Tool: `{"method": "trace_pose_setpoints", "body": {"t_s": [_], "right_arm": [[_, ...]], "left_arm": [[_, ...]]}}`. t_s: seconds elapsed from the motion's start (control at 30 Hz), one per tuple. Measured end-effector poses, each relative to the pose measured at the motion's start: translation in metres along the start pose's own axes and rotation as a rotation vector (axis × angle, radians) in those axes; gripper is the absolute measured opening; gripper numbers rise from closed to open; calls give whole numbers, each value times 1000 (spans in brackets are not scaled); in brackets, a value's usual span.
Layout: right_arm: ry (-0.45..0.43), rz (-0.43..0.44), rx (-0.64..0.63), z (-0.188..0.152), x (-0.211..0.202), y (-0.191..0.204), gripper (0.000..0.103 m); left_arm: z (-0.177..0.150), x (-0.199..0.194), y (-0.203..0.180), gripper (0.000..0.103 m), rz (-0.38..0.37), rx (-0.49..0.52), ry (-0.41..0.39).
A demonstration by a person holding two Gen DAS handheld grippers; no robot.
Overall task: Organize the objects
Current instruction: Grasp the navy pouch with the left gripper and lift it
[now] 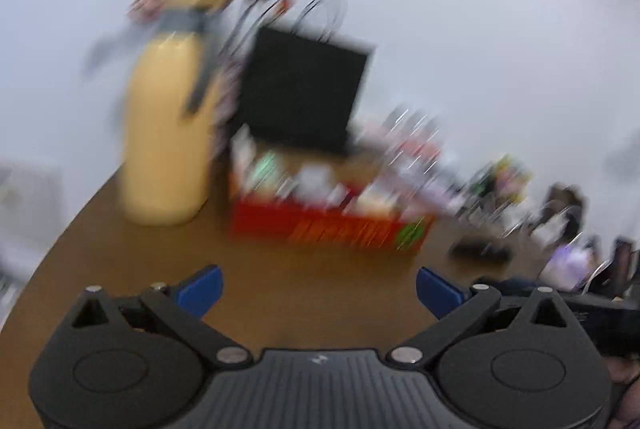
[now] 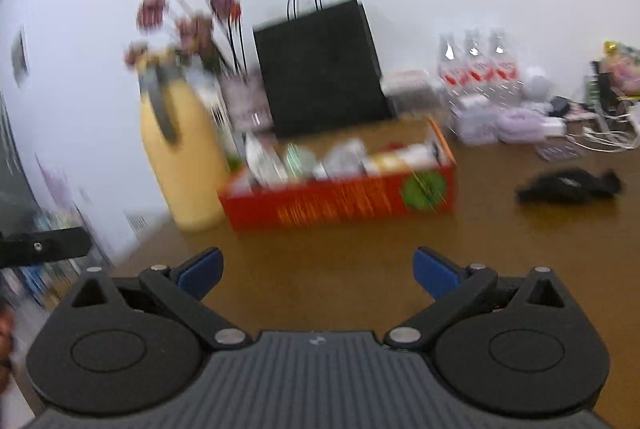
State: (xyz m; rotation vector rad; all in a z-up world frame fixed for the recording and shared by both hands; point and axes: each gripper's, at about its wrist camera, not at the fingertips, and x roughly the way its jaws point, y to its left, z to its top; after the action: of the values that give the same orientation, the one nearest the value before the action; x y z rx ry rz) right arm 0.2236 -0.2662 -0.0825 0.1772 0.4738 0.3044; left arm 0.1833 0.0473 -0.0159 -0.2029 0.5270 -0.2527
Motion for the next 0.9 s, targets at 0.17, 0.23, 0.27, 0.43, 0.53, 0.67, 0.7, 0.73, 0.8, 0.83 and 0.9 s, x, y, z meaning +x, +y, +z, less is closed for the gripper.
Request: {"method": "trace_pose_setpoints", "body": {"t_s": [0.17,0.23,0.27,0.43,0.53,0.67,0.7,0.73,0.8,0.83,0.9], "right_arm": [[49,39,-20,-39,-42,20,103],[58,59,-43,-51,-59,30,103],[62,67,-52,-56,-66,33,103],[77,107,-111,-67,-94,54,103],[71,112,-146,-70,-99,65,103],[91,125,-133,-77,-84,69,103],[100,123,-129,-81,-75,70,103],[112,113,-129,-84,-65,72,103],[134,106,-133,-89,-44,78,99],[145,113,-139,-90,-35,82,97],[140,134,-128,-90,-17,87,94]], "left_arm": [[-43,-22,9,101,158,-45,112],[-52,-36,3,101,193,-3,79],[-55,-43,0,102,201,13,63],[-66,-81,-13,103,168,50,6],[-71,-87,-11,103,149,53,-5],[-84,-73,4,103,135,39,17],[-89,-64,13,103,146,37,25],[-91,-49,20,103,188,26,48],[-89,-26,31,94,244,-4,66],[-87,-17,37,92,236,-22,65],[-80,-1,48,82,164,-75,66]]}}
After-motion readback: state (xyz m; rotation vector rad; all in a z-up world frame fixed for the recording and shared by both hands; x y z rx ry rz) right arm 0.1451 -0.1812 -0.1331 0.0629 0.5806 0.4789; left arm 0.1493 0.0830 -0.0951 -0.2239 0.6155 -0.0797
